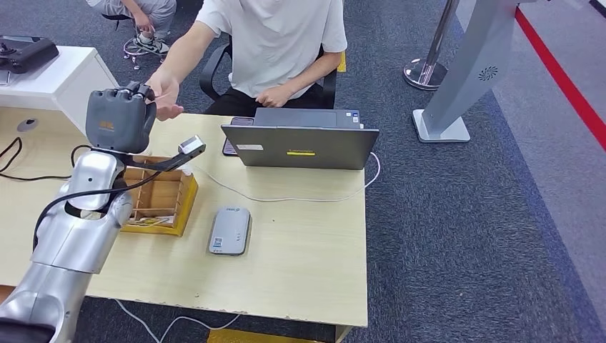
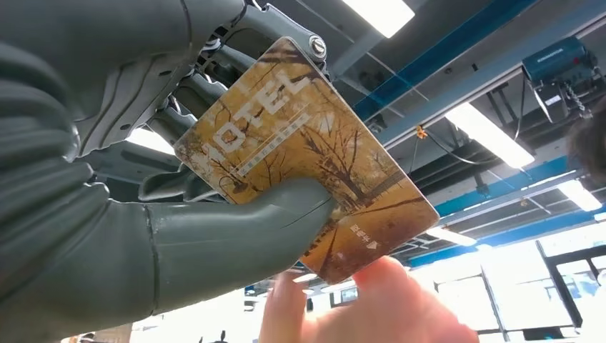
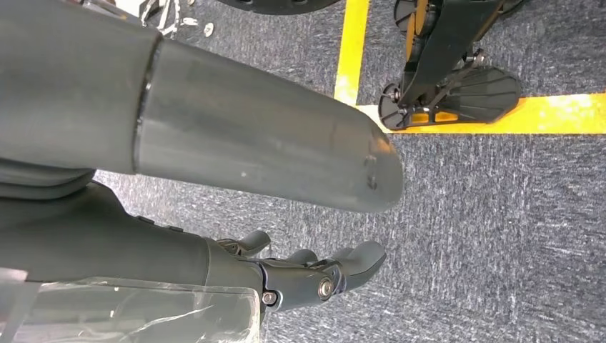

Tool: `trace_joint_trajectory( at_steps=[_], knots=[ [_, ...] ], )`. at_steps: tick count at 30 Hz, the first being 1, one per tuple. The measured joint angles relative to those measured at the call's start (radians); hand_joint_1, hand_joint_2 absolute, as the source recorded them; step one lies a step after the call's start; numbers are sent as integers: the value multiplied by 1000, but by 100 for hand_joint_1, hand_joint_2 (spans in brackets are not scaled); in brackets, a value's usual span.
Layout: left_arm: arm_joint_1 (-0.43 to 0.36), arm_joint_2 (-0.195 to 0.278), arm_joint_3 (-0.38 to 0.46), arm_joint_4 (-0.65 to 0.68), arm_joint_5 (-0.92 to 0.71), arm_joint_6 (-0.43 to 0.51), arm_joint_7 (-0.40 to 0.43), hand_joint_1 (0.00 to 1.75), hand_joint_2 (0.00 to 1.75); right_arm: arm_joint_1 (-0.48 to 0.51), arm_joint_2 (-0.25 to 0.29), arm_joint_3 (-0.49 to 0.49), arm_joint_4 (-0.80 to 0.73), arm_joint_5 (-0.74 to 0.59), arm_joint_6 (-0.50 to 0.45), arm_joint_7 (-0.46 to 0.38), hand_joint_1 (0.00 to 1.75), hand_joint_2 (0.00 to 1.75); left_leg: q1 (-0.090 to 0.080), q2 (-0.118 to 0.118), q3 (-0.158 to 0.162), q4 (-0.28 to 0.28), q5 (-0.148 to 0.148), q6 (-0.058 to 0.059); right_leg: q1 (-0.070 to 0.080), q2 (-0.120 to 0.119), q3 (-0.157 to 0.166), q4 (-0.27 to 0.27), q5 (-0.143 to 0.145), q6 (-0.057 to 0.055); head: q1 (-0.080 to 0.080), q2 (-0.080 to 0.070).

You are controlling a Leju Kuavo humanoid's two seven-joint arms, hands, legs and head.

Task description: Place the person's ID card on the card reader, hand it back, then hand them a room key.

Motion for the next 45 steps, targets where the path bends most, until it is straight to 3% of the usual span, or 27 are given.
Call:
trace_joint_trajectory(
  at_steps=[1,9,15,18,22,29,33,38,45],
  knots=[
    [-10,-1,0,12,-2,-3,0,0,175,0,1,2,1,2,1,1,0,0,0,0,0,0,0,0,0,0,0,0,0,0,0,0],
    [-29,-7,0,74,8,-14,13,0,175,0,9,8,4,6,1,9,0,0,0,0,0,0,0,0,0,0,0,0,0,0,0,0],
    [6,-8,0,63,71,-47,-14,0,175,1,17,8,5,-2,-2,4,0,0,0,0,0,0,0,0,0,1,0,0,0,0,0,0],
    [83,-6,0,-18,111,-87,-35,0,175,4,20,6,5,-13,-6,4,0,0,0,0,0,0,0,0,0,1,0,0,0,0,0,0],
    [248,21,-1,-201,144,-118,-50,0,175,10,24,-8,5,-31,-15,7,0,0,0,3,0,-1,-2,0,0,4,0,0,-1,0,0,0],
    [587,90,-1,-512,112,-78,-66,0,175,20,32,-47,4,-56,-32,0,0,0,0,5,1,-2,-5,-1,0,5,0,0,-4,-1,0,0],
    [754,111,15,-611,95,-45,-54,0,175,25,33,-67,4,-61,-38,-7,0,0,0,3,1,-2,-5,0,0,3,0,-1,-5,-1,0,0],
    [832,120,47,-644,94,-42,-42,0,175,24,33,-79,4,-59,-38,-9,0,0,0,1,1,-2,-5,-1,0,1,1,-1,-5,-1,0,0],
    [861,125,60,-660,93,-44,-42,0,175,23,33,-86,4,-56,-39,-9,0,0,0,0,1,-2,-4,-1,0,0,2,0,-5,-1,0,0]
  ],
)
